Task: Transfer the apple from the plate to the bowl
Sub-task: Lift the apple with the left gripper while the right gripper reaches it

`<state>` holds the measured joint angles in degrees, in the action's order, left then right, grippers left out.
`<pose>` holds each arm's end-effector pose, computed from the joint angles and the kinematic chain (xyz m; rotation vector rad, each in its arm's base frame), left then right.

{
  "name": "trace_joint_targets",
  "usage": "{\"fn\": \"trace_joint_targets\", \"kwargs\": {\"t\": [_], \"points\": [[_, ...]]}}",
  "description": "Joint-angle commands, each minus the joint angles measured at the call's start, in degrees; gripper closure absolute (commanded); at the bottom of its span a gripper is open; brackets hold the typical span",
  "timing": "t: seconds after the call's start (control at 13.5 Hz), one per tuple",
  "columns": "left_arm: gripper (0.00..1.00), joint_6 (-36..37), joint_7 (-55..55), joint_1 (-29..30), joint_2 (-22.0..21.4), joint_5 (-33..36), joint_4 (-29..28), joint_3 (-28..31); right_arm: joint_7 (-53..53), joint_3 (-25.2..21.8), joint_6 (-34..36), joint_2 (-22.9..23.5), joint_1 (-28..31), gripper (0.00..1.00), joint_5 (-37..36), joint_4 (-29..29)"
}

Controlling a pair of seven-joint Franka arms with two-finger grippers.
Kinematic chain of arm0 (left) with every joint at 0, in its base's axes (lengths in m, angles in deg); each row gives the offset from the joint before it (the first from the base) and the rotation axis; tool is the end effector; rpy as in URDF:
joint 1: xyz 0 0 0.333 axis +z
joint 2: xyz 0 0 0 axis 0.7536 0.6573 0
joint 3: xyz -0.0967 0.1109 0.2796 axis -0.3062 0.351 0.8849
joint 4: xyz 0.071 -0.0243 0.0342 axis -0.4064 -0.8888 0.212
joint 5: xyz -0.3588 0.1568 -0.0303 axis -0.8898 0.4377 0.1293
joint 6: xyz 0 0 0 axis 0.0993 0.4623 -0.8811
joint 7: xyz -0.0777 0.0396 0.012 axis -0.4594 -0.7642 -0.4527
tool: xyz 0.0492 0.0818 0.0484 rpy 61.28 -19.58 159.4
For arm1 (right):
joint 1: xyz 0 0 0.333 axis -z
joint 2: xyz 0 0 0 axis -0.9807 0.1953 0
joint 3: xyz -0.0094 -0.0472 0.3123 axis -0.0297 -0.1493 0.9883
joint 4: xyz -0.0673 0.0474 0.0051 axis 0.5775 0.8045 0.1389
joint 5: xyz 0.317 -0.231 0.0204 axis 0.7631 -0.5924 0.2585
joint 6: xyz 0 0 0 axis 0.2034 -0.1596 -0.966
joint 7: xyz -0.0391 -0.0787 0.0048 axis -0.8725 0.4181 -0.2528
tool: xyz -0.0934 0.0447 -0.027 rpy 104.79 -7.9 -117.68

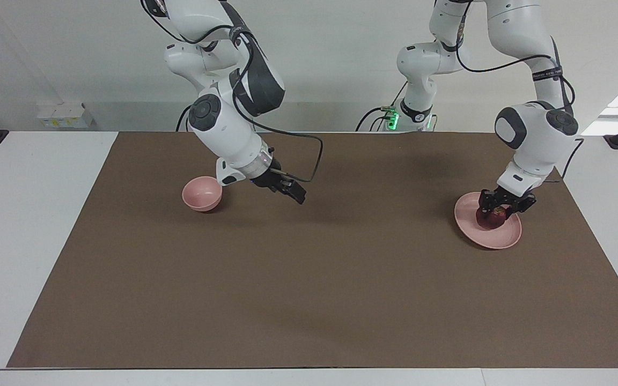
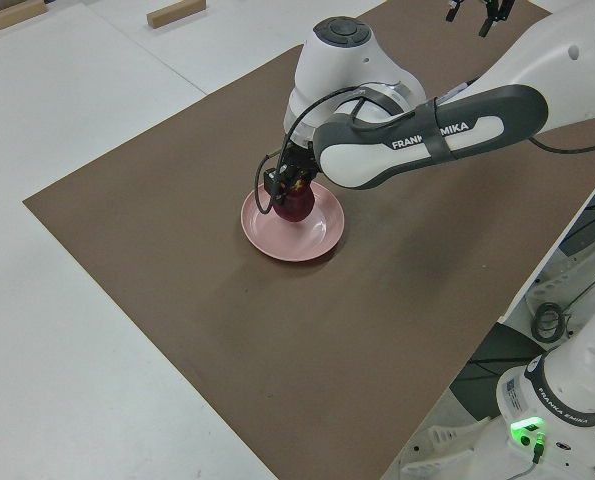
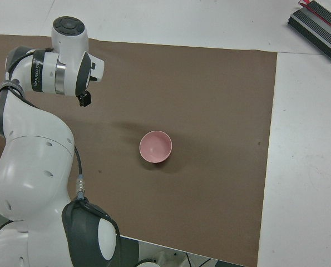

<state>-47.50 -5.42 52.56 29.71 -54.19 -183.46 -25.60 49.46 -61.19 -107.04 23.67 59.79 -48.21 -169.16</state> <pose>0.5469 0.0484 0.3810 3.1008 -0.2981 0.2416 0.5852 0.2816 0.4560 -2.4226 1.0285 0.3570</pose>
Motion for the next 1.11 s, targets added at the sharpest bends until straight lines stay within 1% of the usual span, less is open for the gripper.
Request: {"fn": "trace_joint_targets", "kwargs": {"t": [0.0, 0.07, 0.15, 0.3, 0.44, 0.52, 0.59, 0.74, 0.89, 1.03], "points": [[1.0, 7.47, -0.28, -2.94, -4.76, -7.11, 2.15, 0.28, 5.68, 0.0, -2.86, 0.64, -1.26, 0.0, 4.95, 1.3], [1.0, 8.8, -0.2, -3.73, -5.55, -10.55, 2.6, 0.11, 7.96, 0.0, -3.91, 0.64, -2.05, 0.0, 5.3, 1.31], [1.0, 8.98, 0.67, -4.96, -5.91, -12.58, 2.6, -0.07, 9.73, 0.0, -4.44, 0.72, -2.67, 0.0, 6.09, 1.31], [1.0, 8.29, 5.84, -7.94, -5.82, -13.83, 2.69, -0.16, 12.98, 0.0, -9.95, 1.6, -6.43, 0.0, 7.76, 1.22], [1.0, 7.93, 8.93, -11.11, -5.82, -19.17, 2.78, -0.07, 13.87, 0.09, -12.35, 2.04, -8.64, 0.0, 7.94, 1.31], [1.0, 7.84, 10.68, -12.86, -5.91, -20.41, 2.78, -0.07, 13.96, 0.09, -13.57, 2.48, -9.69, 0.0, 8.03, 1.31], [1.0, 7.15, 13.14, -14.8, -5.91, -20.43, 2.78, -0.16, 14.4, 0.09, -14.63, 3.53, -10.31, 0.0, 8.03, 1.48], [1.0, 4.86, 19.11, -19.28, -5.91, -20.43, 2.69, -0.07, 17.2, 0.09, -14.82, 6.69, -11.28, 0.0, 8.03, 4.19], [1.0, 4.85, 22.47, -22.36, -6.0, -20.43, 2.69, -0.16, 19.93, 0.26, -15.17, 9.67, -12.95, 0.0, 11.01, 6.22], [1.0, 4.85, 25.02, -24.82, -6.09, -20.43, 2.6, -0.24, 20.12, 0.26, -15.34, 11.35, -12.87, 0.0, 14.61, 7.37]]}}
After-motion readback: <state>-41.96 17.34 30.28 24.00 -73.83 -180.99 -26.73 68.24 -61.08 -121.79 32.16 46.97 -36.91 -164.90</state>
